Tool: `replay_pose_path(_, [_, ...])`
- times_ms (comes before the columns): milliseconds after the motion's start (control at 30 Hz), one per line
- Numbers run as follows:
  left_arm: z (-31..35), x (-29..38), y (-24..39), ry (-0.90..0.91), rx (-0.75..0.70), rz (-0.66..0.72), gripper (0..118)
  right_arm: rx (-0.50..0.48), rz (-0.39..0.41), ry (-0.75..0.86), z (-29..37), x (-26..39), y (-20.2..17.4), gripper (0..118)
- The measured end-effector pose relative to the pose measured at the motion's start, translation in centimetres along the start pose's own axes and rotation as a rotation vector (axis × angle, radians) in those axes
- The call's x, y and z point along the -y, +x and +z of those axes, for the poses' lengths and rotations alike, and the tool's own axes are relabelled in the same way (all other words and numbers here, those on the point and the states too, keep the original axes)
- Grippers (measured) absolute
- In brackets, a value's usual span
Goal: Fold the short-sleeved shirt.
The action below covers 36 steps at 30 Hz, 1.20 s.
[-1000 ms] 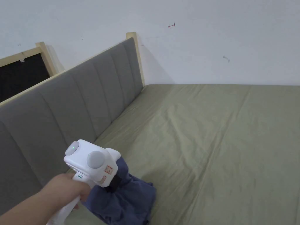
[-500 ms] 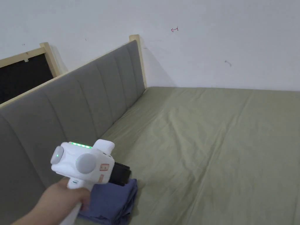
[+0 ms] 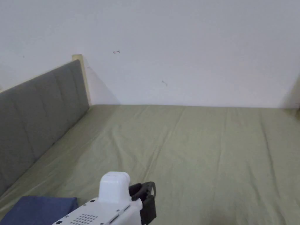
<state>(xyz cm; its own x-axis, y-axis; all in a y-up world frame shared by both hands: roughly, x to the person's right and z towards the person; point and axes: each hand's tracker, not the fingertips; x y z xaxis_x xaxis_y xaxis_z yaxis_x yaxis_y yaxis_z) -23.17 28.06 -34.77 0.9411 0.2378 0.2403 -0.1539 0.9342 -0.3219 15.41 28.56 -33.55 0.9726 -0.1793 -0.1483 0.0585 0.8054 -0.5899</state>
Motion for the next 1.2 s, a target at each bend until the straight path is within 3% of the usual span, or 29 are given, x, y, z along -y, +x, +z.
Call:
replay_pose_path(133, [3.1,-2.5,4.7,0.230,-0.061,-0.121,1,0.059,0.044,0.406,4.1,-0.3,-0.5,0])
replay_pose_path(300, [5.2,-2.0,8.1,0.401,-0.146,-0.227,1,0.209,0.091,0.714,6.3,1.7,-1.6,0])
replay_pose_path(367, [5.7,-1.3,9.1,0.416,-0.209,-0.247,1,0.300,0.082,0.751,6.3,3.0,-1.9,0])
replay_pose_path(667, [6.0,0.1,9.2,0.369,-0.254,-0.216,2,0.275,0.039,0.638,6.1,3.3,-0.9,0])
replay_pose_path(700, [6.1,0.1,9.2,0.365,-0.249,-0.208,4,0.273,0.036,0.636,6.2,3.3,-0.9,9])
replay_pose_path(733, [6.2,0.0,9.0,0.361,-0.244,-0.199,11,0.272,0.036,0.635,6.2,3.3,-0.8,27])
replay_pose_path(800, [6.1,0.0,8.9,0.360,-0.240,-0.188,57,0.250,0.043,0.640,6.4,3.3,-0.7,91])
replay_pose_path(833, [6.0,0.0,8.8,0.352,-0.243,-0.191,82,0.222,0.044,0.639,6.5,3.2,-0.7,113])
replay_pose_path(867, [5.7,-0.1,8.8,0.338,-0.250,-0.194,105,0.219,0.046,0.638,6.5,3.2,-0.8,118])
replay_pose_path(900, [5.5,-0.1,8.6,0.327,-0.253,-0.196,110,0.228,0.051,0.637,6.5,3.2,-1.0,118])
replay_pose_path(933, [5.4,0.0,8.5,0.322,-0.255,-0.196,110,0.241,0.050,0.706,6.8,3.5,-1.6,118])
replay_pose_path(1067, [5.7,0.2,8.5,0.346,-0.269,-0.190,114,0.289,0.129,0.690,7.3,3.7,-2.2,118])
replay_pose_path(1200, [5.7,0.0,8.4,0.348,-0.284,-0.183,115,0.304,0.153,0.682,6.9,3.5,-2.1,118])
